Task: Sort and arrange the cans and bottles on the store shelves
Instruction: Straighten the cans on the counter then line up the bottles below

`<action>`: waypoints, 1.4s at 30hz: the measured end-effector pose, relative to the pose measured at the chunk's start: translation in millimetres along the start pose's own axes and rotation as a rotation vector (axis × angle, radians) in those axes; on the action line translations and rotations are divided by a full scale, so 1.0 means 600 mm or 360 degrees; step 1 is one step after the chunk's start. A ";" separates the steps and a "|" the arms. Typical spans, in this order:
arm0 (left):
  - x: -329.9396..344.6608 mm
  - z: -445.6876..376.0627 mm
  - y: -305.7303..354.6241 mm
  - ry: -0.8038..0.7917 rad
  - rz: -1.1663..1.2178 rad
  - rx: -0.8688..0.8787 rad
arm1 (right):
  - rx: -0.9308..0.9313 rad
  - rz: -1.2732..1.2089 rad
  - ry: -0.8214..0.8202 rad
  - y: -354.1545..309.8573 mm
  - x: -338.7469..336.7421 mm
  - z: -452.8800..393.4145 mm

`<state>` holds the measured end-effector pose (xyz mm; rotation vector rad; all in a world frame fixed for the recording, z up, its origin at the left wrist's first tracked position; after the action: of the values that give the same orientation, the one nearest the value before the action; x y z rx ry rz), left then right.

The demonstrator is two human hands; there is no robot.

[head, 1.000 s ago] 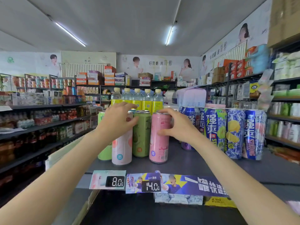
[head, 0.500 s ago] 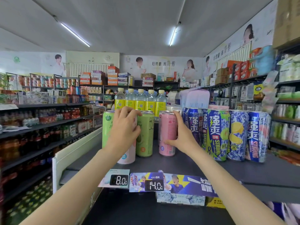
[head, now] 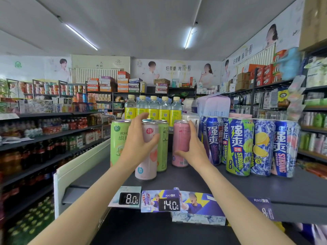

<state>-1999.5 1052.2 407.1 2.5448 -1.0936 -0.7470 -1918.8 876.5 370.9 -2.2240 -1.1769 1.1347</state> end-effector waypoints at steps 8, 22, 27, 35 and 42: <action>0.006 0.064 -0.040 -0.0121 0.0015 -0.0114 | -0.0511 -0.0060 0.0251 -0.076 -0.038 0.026; -0.003 0.074 -0.053 -0.0258 -0.0087 -0.0210 | -0.0106 -0.0486 -0.0174 -0.081 0.012 0.037; -0.006 0.074 -0.050 -0.0262 -0.0001 -0.0235 | -0.0071 -0.0249 -0.0162 -0.065 -0.055 0.057; 0.038 0.066 -0.032 -0.0328 0.0038 -0.0180 | -0.0014 -0.0316 -0.0073 -0.026 -0.081 0.059; 0.075 0.053 -0.030 -0.0369 0.0096 -0.0209 | 0.0012 -0.0233 -0.0166 0.006 -0.051 0.074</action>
<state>-1980.2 1029.9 357.0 2.3494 -1.1433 -1.0811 -1962.2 847.8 356.5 -2.0570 -1.3512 1.2048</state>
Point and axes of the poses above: each hand's wrist, its own z-axis away from the middle knuckle, its own x-axis out of the palm, y = z × x, the point moved 5 cm from there along -z, towards the middle knuckle, and after that the axes turned 6 degrees about -z, right-handed, at the moved point
